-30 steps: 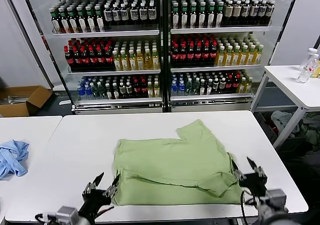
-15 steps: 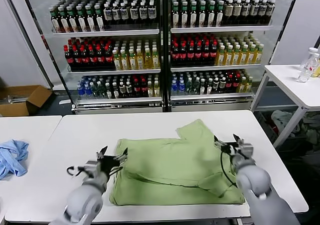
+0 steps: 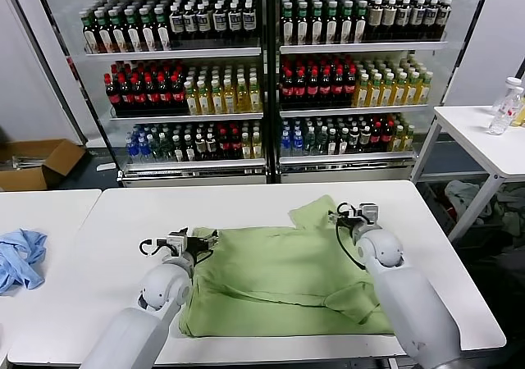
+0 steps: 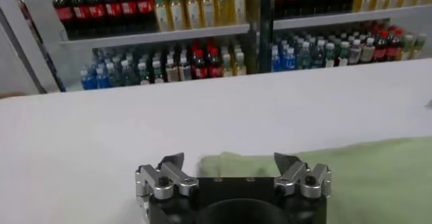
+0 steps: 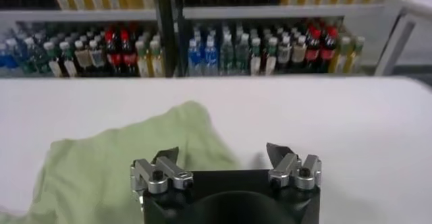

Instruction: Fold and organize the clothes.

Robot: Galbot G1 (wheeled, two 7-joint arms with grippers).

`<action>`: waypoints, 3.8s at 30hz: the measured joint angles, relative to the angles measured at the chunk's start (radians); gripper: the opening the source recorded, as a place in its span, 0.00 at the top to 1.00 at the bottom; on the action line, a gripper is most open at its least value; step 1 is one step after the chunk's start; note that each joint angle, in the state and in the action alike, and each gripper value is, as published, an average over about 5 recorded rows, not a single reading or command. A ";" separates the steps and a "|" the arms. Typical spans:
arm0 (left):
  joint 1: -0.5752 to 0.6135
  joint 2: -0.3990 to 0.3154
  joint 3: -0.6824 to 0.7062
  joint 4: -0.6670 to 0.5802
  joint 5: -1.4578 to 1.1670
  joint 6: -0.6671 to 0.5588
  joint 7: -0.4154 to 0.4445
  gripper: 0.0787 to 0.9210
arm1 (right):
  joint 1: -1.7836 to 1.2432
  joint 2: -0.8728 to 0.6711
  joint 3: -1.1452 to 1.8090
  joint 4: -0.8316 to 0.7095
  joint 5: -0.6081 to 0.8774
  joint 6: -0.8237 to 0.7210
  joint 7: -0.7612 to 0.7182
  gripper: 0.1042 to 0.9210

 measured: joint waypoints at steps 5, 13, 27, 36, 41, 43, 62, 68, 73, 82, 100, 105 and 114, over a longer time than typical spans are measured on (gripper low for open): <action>-0.003 -0.005 0.004 0.017 -0.014 0.004 0.004 0.47 | 0.016 0.002 -0.019 -0.031 0.008 0.000 -0.017 0.42; 0.015 0.000 -0.003 0.013 -0.053 0.003 0.004 0.75 | 0.003 -0.014 -0.032 -0.019 0.017 0.017 -0.039 0.70; 0.101 0.044 -0.057 -0.141 -0.143 -0.072 0.039 0.99 | -0.119 -0.085 0.037 0.216 0.068 0.088 -0.020 1.00; 0.246 0.062 -0.126 -0.341 -0.173 -0.089 0.052 0.99 | -0.318 -0.124 0.145 0.497 0.072 0.105 -0.006 1.00; 0.339 0.067 -0.168 -0.426 -0.182 -0.077 0.063 0.99 | -0.470 -0.121 0.228 0.649 0.051 0.111 -0.009 1.00; 0.371 0.070 -0.187 -0.450 -0.188 -0.068 0.067 0.99 | -0.532 -0.119 0.262 0.700 0.043 0.115 -0.010 1.00; 0.536 0.078 -0.225 -0.544 -0.087 -0.011 0.104 0.82 | -0.884 -0.080 0.412 0.929 -0.094 0.078 -0.021 0.78; 0.581 0.037 -0.211 -0.570 0.029 -0.047 0.061 0.61 | -0.928 -0.082 0.433 0.957 -0.155 0.079 -0.036 0.57; 0.605 -0.019 -0.196 -0.558 0.126 -0.054 0.000 0.44 | -0.949 -0.083 0.439 0.974 -0.191 0.078 -0.045 0.41; 0.612 -0.100 -0.169 -0.485 0.219 -0.051 -0.062 0.42 | -0.975 -0.093 0.452 0.992 -0.225 0.090 -0.054 0.14; 0.607 -0.065 -0.273 -0.439 0.104 -0.063 -0.028 0.98 | -0.970 -0.120 0.480 1.015 -0.218 0.097 -0.056 0.12; 0.590 0.024 -0.407 -0.433 0.010 -0.073 -0.011 0.98 | -0.959 -0.121 0.476 1.013 -0.213 0.100 -0.056 0.12; 0.601 0.106 -0.601 -0.542 -0.263 -0.078 -0.001 0.98 | -0.951 -0.122 0.469 1.008 -0.212 0.102 -0.056 0.12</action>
